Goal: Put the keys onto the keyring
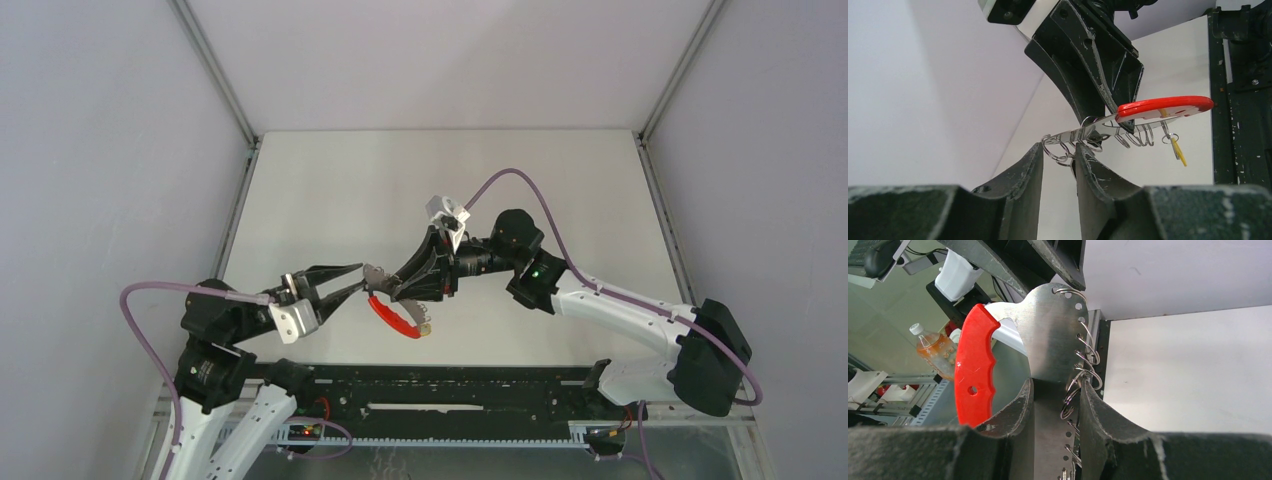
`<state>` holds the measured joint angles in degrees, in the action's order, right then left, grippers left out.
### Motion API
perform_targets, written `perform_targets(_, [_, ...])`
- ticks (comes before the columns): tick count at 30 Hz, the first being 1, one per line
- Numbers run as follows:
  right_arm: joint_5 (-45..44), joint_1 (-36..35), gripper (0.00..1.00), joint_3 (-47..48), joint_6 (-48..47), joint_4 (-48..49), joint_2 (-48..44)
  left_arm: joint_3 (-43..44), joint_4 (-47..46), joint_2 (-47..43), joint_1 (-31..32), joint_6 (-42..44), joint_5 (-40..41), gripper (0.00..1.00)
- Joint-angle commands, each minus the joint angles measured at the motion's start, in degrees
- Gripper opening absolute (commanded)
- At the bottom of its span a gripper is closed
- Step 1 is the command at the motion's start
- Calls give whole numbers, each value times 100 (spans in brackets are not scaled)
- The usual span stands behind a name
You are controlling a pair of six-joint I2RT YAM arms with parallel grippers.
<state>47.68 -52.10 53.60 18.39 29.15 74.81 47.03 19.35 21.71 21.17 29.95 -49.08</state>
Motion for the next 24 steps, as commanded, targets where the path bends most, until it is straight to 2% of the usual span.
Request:
perform_targets(1, [74, 33, 16, 251, 103, 285, -18, -6, -151, 6, 28, 34, 161, 33])
perform_targets(6, [116, 33, 15, 246, 131, 284, -25, 4, -26, 5, 28, 268, 322, 27])
perform_targets(14, [184, 33, 15, 251, 213, 372, -2, -4, 34, 4, 36, 327, 270, 24])
perform_targets(21, [240, 33, 15, 253, 240, 422, 36, 35, 3, 45, 39, 327, 105, 1])
perform_targets(24, [242, 33, 17, 254, 244, 426, 51, 19, -26, 21, 38, 291, -37, 0])
